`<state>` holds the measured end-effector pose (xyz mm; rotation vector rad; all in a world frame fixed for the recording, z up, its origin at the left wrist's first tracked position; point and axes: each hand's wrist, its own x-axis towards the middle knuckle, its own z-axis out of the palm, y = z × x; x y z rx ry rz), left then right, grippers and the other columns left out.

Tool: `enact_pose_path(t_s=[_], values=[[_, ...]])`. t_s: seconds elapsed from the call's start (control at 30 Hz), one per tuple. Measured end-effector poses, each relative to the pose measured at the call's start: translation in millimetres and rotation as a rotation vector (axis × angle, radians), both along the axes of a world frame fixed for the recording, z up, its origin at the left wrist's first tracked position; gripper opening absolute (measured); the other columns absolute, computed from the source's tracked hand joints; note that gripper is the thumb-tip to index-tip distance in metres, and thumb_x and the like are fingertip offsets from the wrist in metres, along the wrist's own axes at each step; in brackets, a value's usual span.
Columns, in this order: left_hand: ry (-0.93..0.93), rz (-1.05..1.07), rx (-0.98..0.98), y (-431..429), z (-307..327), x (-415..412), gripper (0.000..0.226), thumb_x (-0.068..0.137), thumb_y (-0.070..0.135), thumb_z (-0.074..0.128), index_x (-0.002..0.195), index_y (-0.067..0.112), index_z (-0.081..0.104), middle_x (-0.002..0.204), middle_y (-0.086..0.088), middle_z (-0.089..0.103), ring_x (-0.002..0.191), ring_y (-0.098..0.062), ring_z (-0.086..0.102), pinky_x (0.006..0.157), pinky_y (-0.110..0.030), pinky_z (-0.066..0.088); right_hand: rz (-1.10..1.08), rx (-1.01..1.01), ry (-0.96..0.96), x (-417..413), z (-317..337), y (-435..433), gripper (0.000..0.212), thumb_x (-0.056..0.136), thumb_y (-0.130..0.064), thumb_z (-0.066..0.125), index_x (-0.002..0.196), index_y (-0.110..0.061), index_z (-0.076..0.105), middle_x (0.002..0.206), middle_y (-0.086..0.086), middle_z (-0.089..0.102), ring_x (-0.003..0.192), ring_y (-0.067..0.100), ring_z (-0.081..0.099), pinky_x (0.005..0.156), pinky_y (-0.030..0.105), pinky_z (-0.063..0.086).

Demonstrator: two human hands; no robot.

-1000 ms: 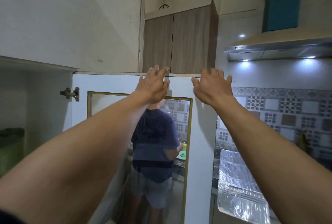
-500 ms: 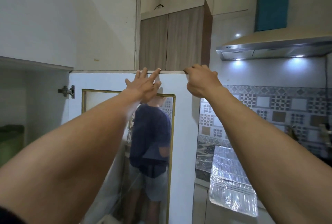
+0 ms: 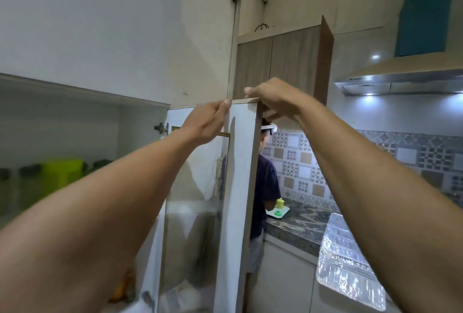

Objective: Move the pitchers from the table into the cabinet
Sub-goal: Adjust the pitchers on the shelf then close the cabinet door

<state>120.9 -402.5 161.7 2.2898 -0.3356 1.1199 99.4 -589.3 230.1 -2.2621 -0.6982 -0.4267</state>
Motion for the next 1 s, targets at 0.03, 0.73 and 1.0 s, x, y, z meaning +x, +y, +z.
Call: enact_pose_path(t_s=[0.03,0.73,1.0], values=[[0.011,-0.014,-0.065,3,1,-17,0.064,0.100,0.058,0.022,0.138,0.020,0.056,0.139,-0.010,0.057,0.128,-0.028,0.050,0.100,-0.035,0.038,0.072,0.088,0.083,-10,-1,5,0.040,0.101,-0.040,0.046,0.116,-0.010,0.066,0.109,0.009,0.073,0.105,0.024,0.068,0.095,0.047,0.052],[-0.319,0.811,-0.069,228,-18,-192,0.073,0.080,0.026,0.071,0.144,0.023,0.037,0.131,-0.008,0.057,0.118,-0.028,0.055,0.091,-0.036,0.047,0.515,-0.160,-0.061,-49,-71,316,0.073,0.105,-0.042,0.036,0.162,-0.018,-0.002,0.167,0.014,0.023,0.153,0.032,0.024,0.118,0.037,0.024],[-0.076,1.480,0.638,306,-30,-161,0.050,0.082,0.016,0.067,0.131,0.023,0.057,0.159,-0.017,0.026,0.146,-0.040,0.020,0.114,-0.062,0.018,0.522,-0.217,-0.135,2,-77,397,0.082,0.101,-0.050,0.046,0.161,-0.029,-0.006,0.170,0.016,-0.004,0.156,0.036,0.003,0.125,0.050,0.012]])
